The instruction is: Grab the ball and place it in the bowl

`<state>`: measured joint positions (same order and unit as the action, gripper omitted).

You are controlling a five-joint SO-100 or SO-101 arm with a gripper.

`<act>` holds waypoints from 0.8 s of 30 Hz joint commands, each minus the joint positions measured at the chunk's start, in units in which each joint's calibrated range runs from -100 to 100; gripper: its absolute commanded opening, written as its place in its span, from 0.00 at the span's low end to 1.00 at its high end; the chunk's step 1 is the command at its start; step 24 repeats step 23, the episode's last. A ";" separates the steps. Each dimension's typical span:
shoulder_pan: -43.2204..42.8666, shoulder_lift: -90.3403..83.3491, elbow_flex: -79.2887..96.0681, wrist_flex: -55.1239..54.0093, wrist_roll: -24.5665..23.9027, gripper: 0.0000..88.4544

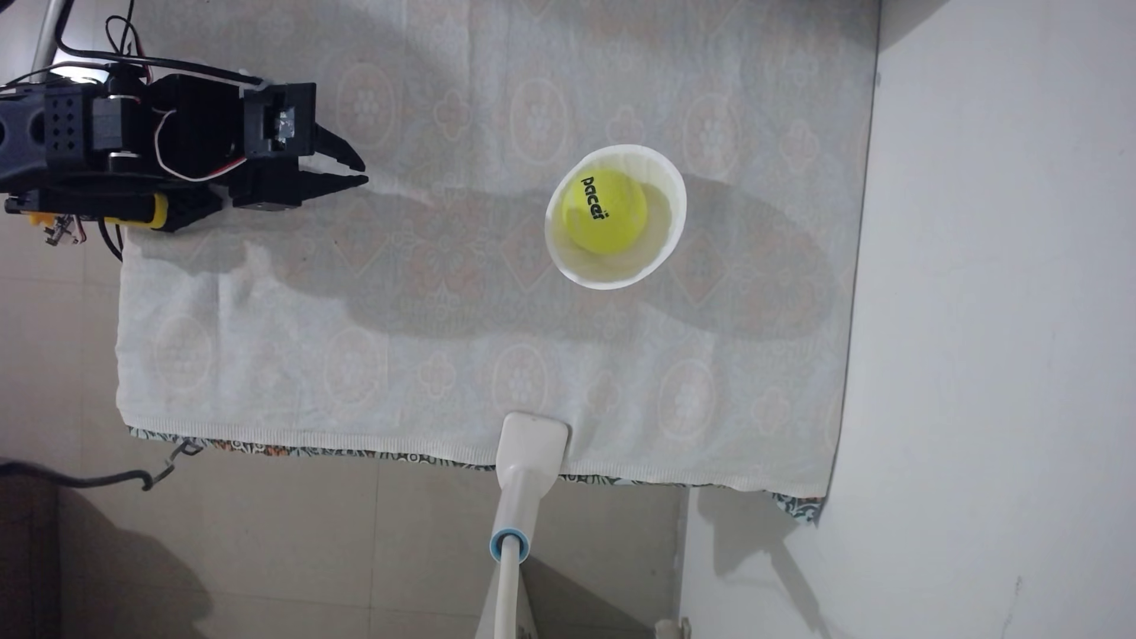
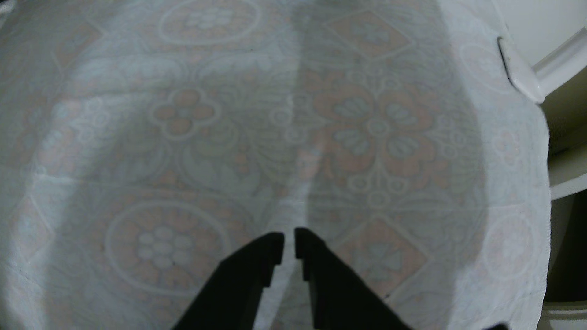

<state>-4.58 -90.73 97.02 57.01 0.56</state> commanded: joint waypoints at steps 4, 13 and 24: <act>-0.26 -0.90 2.35 -1.53 1.47 0.00; -0.37 -0.90 2.89 1.51 2.15 0.00; 1.50 -0.90 2.89 1.84 1.32 0.00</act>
